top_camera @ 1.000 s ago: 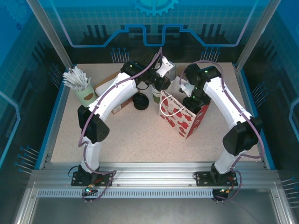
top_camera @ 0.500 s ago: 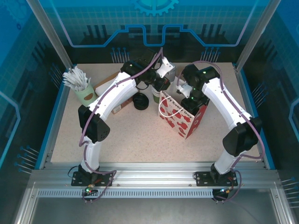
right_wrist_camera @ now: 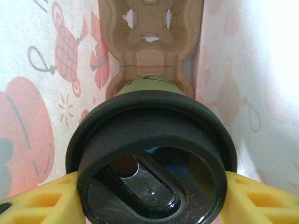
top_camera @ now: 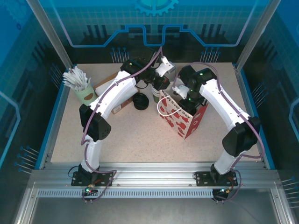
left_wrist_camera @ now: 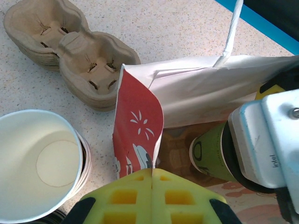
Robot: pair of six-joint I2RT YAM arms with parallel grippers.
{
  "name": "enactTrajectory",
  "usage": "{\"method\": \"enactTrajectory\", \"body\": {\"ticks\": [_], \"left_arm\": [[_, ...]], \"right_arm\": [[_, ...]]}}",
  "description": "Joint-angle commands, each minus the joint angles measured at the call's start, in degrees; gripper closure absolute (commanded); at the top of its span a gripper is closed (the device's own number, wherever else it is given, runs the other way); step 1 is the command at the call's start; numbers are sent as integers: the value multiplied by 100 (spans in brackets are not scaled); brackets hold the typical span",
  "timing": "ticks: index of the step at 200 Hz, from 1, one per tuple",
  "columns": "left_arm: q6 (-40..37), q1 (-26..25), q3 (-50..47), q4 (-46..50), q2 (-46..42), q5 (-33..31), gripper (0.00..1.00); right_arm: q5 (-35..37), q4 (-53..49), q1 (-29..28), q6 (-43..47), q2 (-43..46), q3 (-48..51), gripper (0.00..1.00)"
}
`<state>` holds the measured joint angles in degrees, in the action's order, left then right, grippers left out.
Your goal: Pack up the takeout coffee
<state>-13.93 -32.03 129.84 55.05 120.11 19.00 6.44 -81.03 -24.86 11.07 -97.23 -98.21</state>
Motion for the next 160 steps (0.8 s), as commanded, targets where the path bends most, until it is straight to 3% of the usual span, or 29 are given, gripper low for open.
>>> {"method": "enactTrajectory", "body": {"ticks": [1, 160], "left_arm": [[-102, 33, 156, 187, 144, 130, 95], [-65, 44, 156, 198, 139, 95, 95]], "right_arm": [[-46, -1, -15, 282, -94, 127, 65], [-95, 301, 68, 246, -17, 609, 65]]}}
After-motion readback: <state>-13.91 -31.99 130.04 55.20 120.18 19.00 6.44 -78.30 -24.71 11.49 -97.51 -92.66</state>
